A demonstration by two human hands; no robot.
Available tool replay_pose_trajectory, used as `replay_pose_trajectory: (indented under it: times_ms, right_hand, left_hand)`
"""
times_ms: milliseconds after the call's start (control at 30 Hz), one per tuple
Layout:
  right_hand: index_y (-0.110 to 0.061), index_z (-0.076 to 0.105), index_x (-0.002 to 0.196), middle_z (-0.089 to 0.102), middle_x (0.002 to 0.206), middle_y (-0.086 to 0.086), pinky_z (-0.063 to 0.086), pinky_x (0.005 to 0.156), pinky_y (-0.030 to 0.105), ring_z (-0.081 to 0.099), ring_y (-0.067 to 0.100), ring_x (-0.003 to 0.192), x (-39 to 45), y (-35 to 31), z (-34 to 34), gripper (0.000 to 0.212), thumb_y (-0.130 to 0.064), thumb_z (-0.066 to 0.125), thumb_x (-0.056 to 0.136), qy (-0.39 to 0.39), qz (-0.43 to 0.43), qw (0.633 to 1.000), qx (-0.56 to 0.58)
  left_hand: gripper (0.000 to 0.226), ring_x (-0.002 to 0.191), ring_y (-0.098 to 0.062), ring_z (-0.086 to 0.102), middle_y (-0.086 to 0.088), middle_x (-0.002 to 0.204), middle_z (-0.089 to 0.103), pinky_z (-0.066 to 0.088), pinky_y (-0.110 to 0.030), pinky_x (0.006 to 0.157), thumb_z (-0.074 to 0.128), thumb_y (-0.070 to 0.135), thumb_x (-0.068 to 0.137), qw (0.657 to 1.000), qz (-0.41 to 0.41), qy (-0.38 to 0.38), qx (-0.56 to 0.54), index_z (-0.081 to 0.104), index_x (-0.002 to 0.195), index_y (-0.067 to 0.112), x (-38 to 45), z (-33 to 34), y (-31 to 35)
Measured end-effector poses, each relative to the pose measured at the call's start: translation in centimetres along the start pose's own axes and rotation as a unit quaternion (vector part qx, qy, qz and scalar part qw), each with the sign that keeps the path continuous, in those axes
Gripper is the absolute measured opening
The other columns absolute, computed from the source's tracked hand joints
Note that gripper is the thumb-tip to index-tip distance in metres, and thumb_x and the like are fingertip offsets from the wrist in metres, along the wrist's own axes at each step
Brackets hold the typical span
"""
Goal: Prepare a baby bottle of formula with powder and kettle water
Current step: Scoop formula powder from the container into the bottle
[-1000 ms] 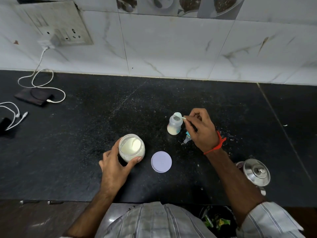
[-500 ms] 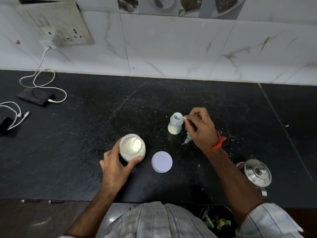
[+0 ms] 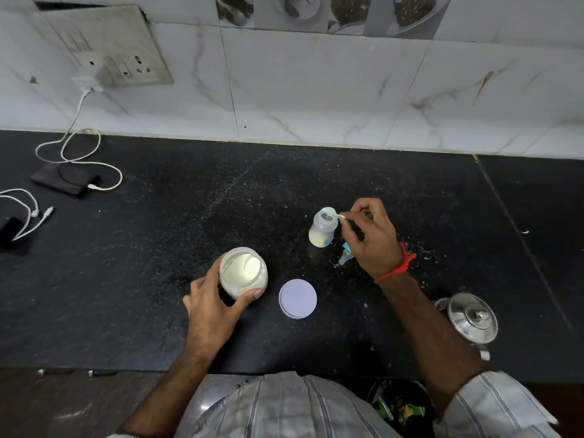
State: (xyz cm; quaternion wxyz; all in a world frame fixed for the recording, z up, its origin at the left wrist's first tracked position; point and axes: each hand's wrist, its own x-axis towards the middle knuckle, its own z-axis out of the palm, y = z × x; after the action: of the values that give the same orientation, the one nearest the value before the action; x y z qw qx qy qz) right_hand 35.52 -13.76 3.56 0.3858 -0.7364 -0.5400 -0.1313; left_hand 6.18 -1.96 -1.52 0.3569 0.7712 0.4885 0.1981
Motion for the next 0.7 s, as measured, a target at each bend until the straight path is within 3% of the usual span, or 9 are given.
replay_pose_trajectory:
  times_ms: [233,367,433,533,600,700]
  right_hand:
    - [0.002,0.074,0.099,0.056,0.102,0.019,0.050,0.081,0.026,0.057,0.021,0.087,0.2,-0.2,-0.3,0.011,-0.004,0.070,0.092,0.041,0.016,0.999,-0.004]
    - [-0.003,0.075,0.095,0.055,0.102,0.008,0.046,0.078,0.011,0.053,0.001,0.082,0.7,-0.4,-0.2,0.006,-0.006,0.072,0.090,0.108,0.152,0.981,0.049]
    - [-0.011,0.075,0.091,0.058,0.101,0.006,0.048,0.073,0.016,0.055,-0.002,0.074,1.0,-0.7,0.1,0.003,-0.010,0.073,0.090,0.143,0.270,0.943,0.132]
    - [-0.019,0.074,0.085,0.065,0.084,0.004,0.050,0.066,0.023,0.056,0.003,0.065,1.3,-2.0,0.2,0.008,-0.015,0.073,0.091,0.145,0.430,0.839,0.300]
    - [-0.013,0.075,0.084,0.057,0.067,0.002,0.047,0.057,0.020,0.049,0.006,0.057,1.3,-3.6,0.5,0.009,-0.014,0.071,0.092,0.115,0.469,0.788,0.381]
    - [0.002,0.071,0.082,0.048,0.063,0.007,0.039,0.055,0.022,0.043,0.011,0.057,1.0,-6.8,2.0,0.016,-0.010,0.070,0.092,0.056,0.468,0.764,0.441]
  left_hand:
    - [0.087,0.121,-0.009,0.038,0.019,0.131,0.057,0.020,-0.033,0.100,0.081,0.059,0.071,1.000,0.005,0.001,0.002,0.039,0.146,0.047,0.0,0.0,-0.1]
    - [0.087,0.118,-0.007,0.037,0.021,0.128,0.054,0.020,-0.033,0.100,0.083,0.057,0.071,1.000,0.005,0.007,0.005,0.040,0.147,0.046,-0.1,0.0,0.1]
    - [0.087,0.116,-0.005,0.035,0.022,0.128,0.053,0.020,-0.032,0.099,0.082,0.057,0.071,1.000,0.005,0.007,0.003,0.040,0.147,0.045,-0.1,0.0,0.1]
    - [0.088,0.120,-0.008,0.038,0.021,0.131,0.055,0.019,-0.031,0.100,0.081,0.061,0.071,1.000,0.003,0.003,0.000,0.040,0.147,0.045,-0.1,0.0,0.1]
    - [0.088,0.121,-0.009,0.039,0.020,0.132,0.057,0.019,-0.030,0.099,0.081,0.061,0.071,1.000,0.002,0.001,-0.002,0.040,0.147,0.045,-0.1,-0.1,0.1]
    - [0.087,0.119,-0.007,0.038,0.021,0.132,0.056,0.019,-0.028,0.098,0.081,0.062,0.071,1.000,0.002,0.003,-0.003,0.040,0.146,0.046,-0.1,0.0,0.0]
